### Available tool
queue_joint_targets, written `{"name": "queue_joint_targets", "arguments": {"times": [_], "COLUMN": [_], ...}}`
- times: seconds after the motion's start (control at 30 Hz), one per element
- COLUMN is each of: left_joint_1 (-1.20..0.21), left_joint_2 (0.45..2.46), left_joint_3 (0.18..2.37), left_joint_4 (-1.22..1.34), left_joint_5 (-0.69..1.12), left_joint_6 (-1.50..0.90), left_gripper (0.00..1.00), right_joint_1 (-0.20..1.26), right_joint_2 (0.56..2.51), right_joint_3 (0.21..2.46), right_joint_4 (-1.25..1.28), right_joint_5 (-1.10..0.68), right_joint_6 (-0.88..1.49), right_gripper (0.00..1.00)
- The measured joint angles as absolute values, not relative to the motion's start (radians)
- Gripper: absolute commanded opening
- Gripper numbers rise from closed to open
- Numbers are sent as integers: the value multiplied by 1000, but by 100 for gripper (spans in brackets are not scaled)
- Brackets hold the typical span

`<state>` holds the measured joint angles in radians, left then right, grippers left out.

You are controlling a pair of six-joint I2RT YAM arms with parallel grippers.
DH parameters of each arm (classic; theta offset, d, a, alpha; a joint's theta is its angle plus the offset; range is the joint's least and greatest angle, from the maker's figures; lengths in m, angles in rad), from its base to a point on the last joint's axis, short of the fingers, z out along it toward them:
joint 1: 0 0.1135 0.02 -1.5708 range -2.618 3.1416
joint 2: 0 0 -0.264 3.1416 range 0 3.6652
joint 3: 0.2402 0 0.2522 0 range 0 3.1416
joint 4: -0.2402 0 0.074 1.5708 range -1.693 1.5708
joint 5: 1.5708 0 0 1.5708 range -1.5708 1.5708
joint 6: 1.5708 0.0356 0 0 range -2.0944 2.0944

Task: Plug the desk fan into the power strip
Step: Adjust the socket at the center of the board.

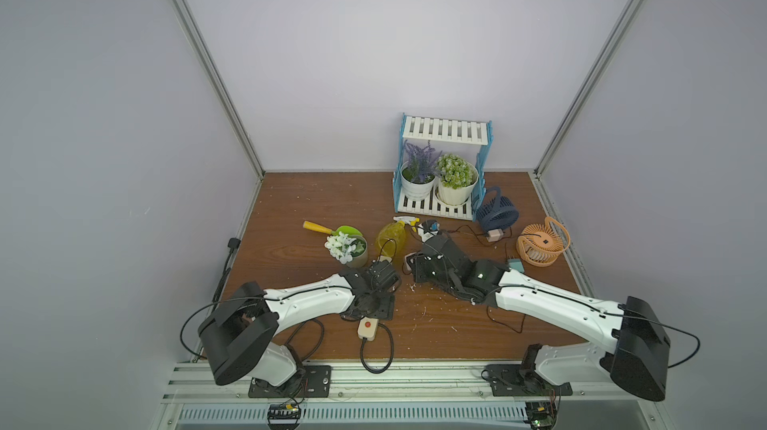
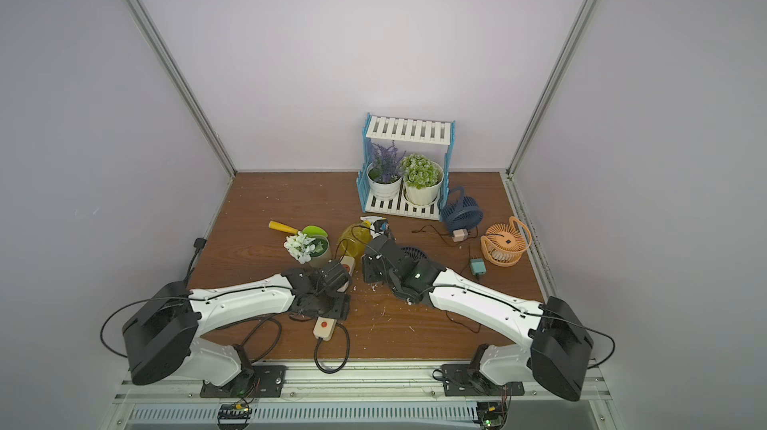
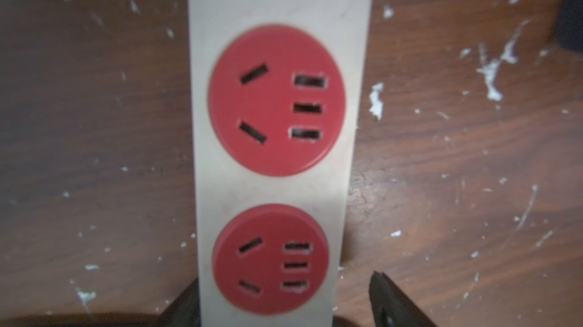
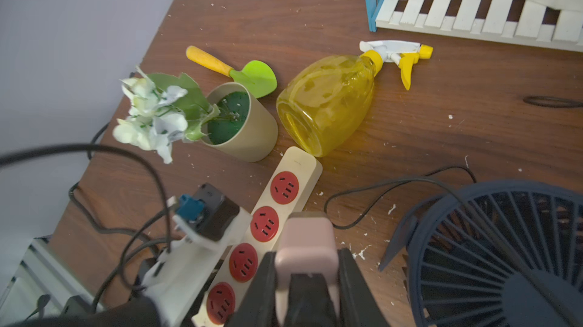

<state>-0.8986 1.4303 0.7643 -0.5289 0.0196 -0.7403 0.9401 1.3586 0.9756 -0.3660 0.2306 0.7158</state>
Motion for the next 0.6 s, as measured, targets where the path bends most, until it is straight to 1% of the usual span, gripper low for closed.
{"name": "queue_joint_targets", "arguments": {"times": [0.13,0.37,0.53,0.6], "left_joint_1": [-897,-893,-878,-845], "left_joint_2": [1376,1335,1259,1229], "left_joint_3": [701,621,583,566], "left_joint_4": [-482,-319,-318,-310], "left_joint_5": [89,269,262,269], "left_joint_6": [-746,-731,-751,-768], "left_gripper": [79,76,65,62], "right_joint_1": [962,966,960,960], "right_joint_2": [1445,1501,1567,1600], "right_joint_3": [1034,1074,1158,1182], "right_joint_4": [-389,-402,-421,-424], "right_joint_5": [248,255,235,221], "right_joint_6": [738,749,728,724], "right_gripper": [0,0,0,0]}}
